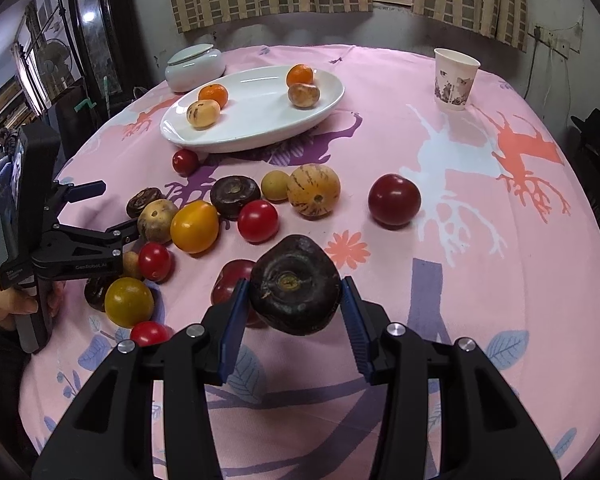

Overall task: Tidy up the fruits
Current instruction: 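Grasp a second dark purple fruit with the left tool while the right tool holds its fruit, then carry both dark purple fruits onto the white plate and open both tools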

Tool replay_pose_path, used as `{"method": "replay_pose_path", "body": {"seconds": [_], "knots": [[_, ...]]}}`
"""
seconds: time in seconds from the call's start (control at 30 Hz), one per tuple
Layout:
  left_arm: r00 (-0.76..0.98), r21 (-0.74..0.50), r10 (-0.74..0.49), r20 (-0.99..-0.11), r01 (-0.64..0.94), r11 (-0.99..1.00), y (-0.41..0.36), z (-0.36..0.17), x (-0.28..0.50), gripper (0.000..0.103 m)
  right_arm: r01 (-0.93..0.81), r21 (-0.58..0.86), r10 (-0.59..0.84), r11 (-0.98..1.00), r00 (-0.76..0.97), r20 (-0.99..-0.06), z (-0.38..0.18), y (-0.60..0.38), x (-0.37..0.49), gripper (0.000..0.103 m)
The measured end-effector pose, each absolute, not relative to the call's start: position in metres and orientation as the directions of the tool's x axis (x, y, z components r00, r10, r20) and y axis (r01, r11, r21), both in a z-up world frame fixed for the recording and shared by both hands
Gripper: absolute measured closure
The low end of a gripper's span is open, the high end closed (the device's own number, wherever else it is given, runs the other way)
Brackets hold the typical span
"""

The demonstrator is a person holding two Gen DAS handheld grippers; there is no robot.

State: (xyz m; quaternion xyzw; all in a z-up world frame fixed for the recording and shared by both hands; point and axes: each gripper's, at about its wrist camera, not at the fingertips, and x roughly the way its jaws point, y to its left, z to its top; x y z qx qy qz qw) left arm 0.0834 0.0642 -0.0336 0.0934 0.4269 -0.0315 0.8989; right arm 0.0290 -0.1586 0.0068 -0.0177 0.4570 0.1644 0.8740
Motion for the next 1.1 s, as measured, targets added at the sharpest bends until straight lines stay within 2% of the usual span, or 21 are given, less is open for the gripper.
{"method": "replay_pose_path", "body": {"seconds": [0.17,0.2,0.23,0.3,0.6,1.1], "knots": [[0.626,0.107,-0.008,-0.780,0.146,0.983,0.058,-0.036,0.092,0.022,-0.306,0.134,0.283,0.942,0.520,-0.806,0.007,-0.160,0.029,0.057],[0.624,0.094,-0.023,-0.781,0.154,0.984,0.057,-0.035,0.093,0.029,-0.306,0.136,0.285,0.942,0.519,-0.806,0.007,-0.160,0.029,0.057],[0.618,0.070,-0.052,-0.785,0.172,0.983,0.056,-0.035,0.094,0.043,-0.307,0.136,0.286,0.942,0.519,-0.805,0.007,-0.160,0.029,0.057],[0.600,0.018,-0.108,-0.792,0.201,0.979,0.054,-0.035,0.095,0.059,-0.309,0.139,0.289,0.941,0.520,-0.804,0.008,-0.161,0.029,0.057],[0.613,0.055,-0.063,-0.788,0.172,0.984,0.050,-0.031,0.085,0.059,-0.294,0.140,0.283,0.945,0.526,-0.802,0.008,-0.164,0.030,0.057],[0.679,-0.056,-0.168,-0.715,0.184,0.981,0.065,0.037,0.077,0.059,-0.265,0.246,0.358,0.932,0.584,-0.728,0.029,-0.172,0.034,0.057]]}}
